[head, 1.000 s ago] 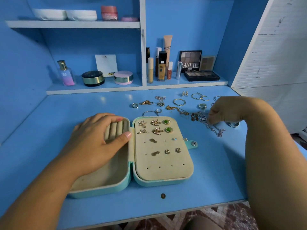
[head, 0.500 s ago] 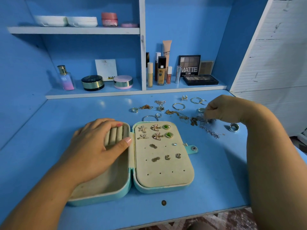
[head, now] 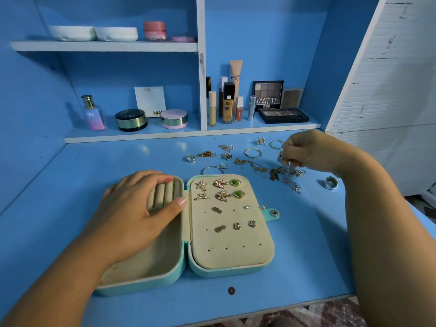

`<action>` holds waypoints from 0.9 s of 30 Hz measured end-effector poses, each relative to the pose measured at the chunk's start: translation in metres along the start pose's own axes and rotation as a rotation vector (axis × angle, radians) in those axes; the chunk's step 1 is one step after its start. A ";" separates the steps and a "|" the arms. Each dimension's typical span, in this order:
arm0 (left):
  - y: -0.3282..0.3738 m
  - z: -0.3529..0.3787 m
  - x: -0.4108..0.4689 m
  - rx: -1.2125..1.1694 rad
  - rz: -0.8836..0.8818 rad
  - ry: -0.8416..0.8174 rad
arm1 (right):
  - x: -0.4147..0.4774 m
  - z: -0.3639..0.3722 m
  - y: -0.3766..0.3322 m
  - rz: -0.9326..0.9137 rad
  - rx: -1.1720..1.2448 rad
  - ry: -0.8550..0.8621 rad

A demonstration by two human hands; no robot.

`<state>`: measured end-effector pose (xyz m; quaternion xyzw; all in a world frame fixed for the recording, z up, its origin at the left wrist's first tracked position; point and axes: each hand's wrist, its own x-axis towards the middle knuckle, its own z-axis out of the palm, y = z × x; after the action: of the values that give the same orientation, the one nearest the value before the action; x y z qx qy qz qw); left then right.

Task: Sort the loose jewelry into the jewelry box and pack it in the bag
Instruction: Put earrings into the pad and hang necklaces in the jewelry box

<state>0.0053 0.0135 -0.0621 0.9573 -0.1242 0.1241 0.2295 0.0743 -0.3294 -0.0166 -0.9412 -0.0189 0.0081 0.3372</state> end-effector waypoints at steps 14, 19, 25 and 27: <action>0.004 -0.001 -0.001 0.006 -0.003 -0.022 | 0.007 0.023 -0.005 -0.074 -0.174 -0.029; 0.005 -0.011 0.003 0.071 0.015 -0.207 | 0.013 0.037 -0.009 -0.180 -0.205 0.045; 0.000 -0.024 0.025 0.071 0.094 -0.337 | 0.032 0.067 -0.027 -0.388 -0.304 0.170; -0.004 -0.018 0.027 0.038 0.129 -0.295 | 0.039 0.075 -0.036 -0.400 -0.346 0.175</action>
<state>0.0281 0.0204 -0.0399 0.9594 -0.2153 -0.0013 0.1822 0.1105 -0.2529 -0.0519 -0.9595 -0.1762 -0.1434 0.1666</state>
